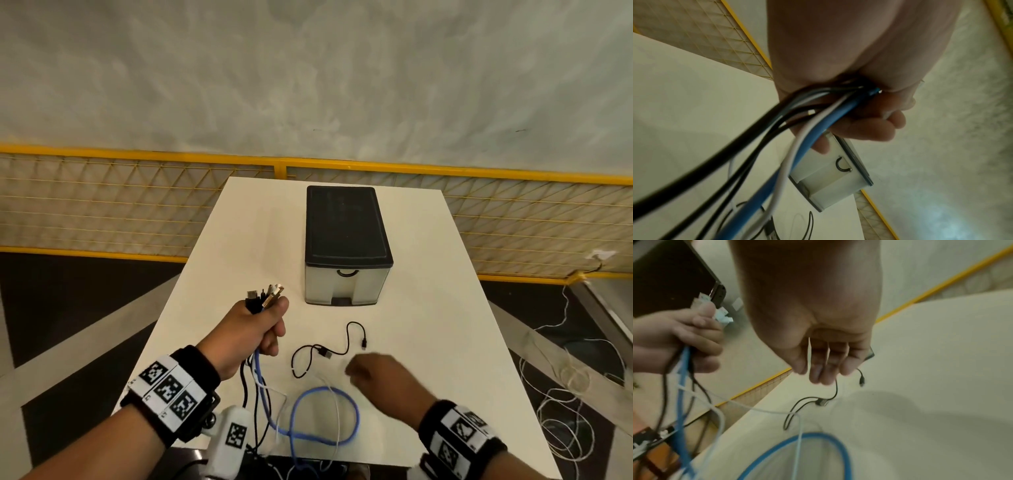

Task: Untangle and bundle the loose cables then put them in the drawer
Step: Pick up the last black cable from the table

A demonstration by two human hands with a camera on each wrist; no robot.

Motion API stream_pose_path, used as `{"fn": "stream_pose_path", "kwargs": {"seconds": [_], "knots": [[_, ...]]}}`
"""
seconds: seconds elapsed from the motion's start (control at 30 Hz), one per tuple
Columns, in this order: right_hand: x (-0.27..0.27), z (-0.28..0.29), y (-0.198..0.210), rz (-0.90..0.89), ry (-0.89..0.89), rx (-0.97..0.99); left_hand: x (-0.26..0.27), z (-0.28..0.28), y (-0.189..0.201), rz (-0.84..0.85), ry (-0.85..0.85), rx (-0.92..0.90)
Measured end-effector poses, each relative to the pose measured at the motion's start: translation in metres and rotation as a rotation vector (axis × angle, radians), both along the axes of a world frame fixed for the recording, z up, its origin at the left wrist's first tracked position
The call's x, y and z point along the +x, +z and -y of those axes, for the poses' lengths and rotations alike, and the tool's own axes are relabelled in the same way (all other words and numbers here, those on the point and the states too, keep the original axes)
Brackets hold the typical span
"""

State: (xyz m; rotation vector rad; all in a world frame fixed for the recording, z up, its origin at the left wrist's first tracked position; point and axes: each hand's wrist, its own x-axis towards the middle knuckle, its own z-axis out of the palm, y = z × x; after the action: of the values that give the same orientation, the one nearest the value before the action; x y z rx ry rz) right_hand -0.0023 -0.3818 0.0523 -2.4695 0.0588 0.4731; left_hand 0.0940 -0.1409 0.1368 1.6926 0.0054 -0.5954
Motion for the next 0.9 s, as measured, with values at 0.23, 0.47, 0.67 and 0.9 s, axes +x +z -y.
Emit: {"fn": "stream_pose_path", "kwargs": {"seconds": [0.23,0.47,0.67,0.9], "knots": [[0.069,-0.028,-0.029,0.144,0.098,-0.285,-0.01,0.01,0.005,-0.042,-0.061,-0.024],[0.099,-0.055,-0.043,0.113,0.202,-0.395,-0.011,0.007,0.006,-0.058,-0.013,-0.016],[0.102,-0.074,-0.047,-0.075,0.303,-0.552,-0.006,0.005,0.003,-0.109,0.042,-0.017],[0.074,-0.05,-0.025,0.143,0.145,-0.286,0.004,0.014,-0.002,-0.209,0.065,-0.103]]}}
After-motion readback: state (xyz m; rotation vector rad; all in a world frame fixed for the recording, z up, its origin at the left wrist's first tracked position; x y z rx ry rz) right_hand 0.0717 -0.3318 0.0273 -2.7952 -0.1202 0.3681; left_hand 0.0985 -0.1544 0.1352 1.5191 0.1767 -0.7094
